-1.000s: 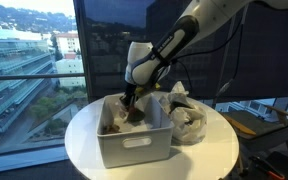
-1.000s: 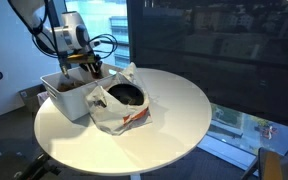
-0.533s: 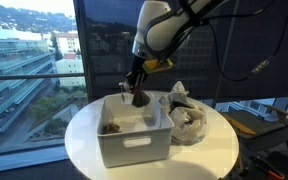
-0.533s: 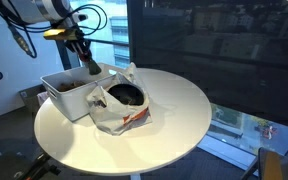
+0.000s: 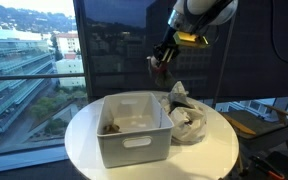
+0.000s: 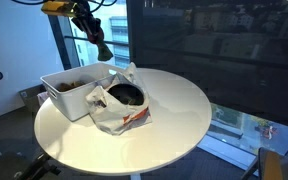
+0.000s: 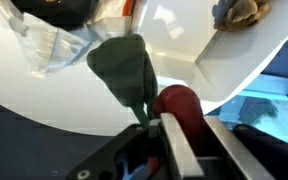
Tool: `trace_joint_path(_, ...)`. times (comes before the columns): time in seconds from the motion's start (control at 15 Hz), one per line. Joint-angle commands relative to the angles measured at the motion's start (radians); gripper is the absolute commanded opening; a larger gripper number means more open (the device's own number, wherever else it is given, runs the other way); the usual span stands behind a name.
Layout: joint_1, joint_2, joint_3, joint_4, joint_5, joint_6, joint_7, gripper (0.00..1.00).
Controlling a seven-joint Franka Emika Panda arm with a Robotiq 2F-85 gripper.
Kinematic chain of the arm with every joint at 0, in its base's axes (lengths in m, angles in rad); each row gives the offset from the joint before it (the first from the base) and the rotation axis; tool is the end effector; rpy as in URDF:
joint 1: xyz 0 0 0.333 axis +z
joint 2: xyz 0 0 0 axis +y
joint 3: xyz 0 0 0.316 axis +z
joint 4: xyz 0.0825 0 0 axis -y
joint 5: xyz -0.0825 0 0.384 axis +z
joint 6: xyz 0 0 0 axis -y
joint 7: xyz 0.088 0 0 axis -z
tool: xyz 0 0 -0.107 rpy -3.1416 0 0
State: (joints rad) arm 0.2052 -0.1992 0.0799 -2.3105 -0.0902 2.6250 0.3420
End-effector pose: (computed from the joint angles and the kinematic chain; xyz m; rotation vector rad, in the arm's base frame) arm 0.4973 0.1496 0.4818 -2.9604 -0.0184 -0.7748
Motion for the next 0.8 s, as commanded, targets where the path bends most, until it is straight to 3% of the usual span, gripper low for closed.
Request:
trace_joint_path(0.0,-0.063,-0.054,-0.029,-0.076,0.146,-0.001,-0.067,0.07)
trace_joint_path(0.13,-0.082,-0.044,-0.054,-0.103,0.222,-0.043,-0.114,0.08)
trace_joint_path(0.73,-0.164,0.073,-0.124,-0.127,0.375,-0.230,-0.245,0.08)
